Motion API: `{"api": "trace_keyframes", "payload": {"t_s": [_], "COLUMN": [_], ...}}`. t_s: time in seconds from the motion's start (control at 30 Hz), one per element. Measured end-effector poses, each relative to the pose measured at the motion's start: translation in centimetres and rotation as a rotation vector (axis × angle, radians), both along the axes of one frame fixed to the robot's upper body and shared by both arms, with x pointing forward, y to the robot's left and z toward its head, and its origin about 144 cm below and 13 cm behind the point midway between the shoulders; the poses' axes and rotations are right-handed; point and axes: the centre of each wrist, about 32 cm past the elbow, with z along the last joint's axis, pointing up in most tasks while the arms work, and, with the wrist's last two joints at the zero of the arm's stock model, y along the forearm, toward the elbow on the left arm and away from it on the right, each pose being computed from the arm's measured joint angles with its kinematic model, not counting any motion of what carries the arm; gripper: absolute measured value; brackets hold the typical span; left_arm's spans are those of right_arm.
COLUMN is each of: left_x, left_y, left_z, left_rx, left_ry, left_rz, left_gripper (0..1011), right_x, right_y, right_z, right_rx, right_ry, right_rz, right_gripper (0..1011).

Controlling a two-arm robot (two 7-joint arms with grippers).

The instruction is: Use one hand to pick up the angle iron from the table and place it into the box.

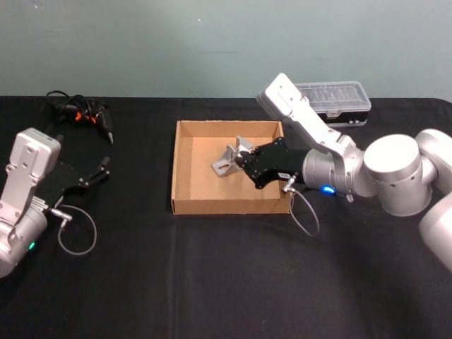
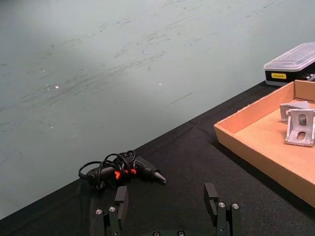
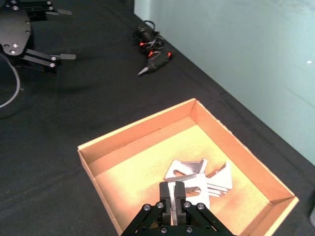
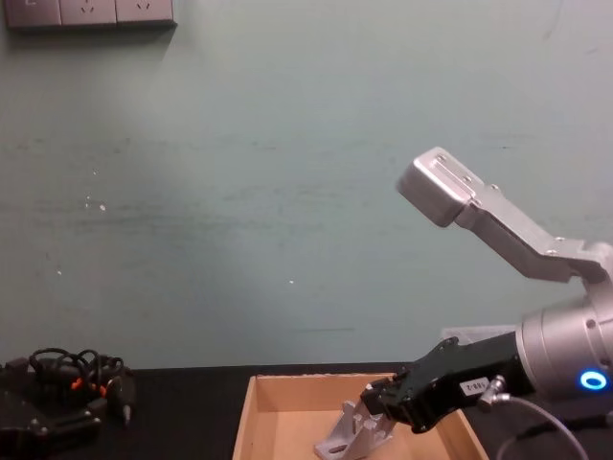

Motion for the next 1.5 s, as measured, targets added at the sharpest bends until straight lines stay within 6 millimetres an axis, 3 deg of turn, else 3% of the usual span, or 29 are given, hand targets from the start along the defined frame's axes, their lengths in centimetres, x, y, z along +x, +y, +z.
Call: {"api": "trace_keyframes", "payload": {"t_s": [0.43,1.5], "left_x": [0.0,0.0], "left_y": [0.0,0.0], "left_z": [0.0,0.0], "left_rx": [0.000,0.000], "left_ry": [0.000,0.000], "left_rz": [0.000,0.000], "left_gripper": [1011,1011], "right_x": [-0.4,1.2], "right_y": [0.0,0.0], "right_z": [-1.9,-2.5], "right_rx": [-0.011,-0.058], "right_ry": [-0.049,0.026], "right_rz": [-0.051,-0.090], "right_gripper": [58,58]}}
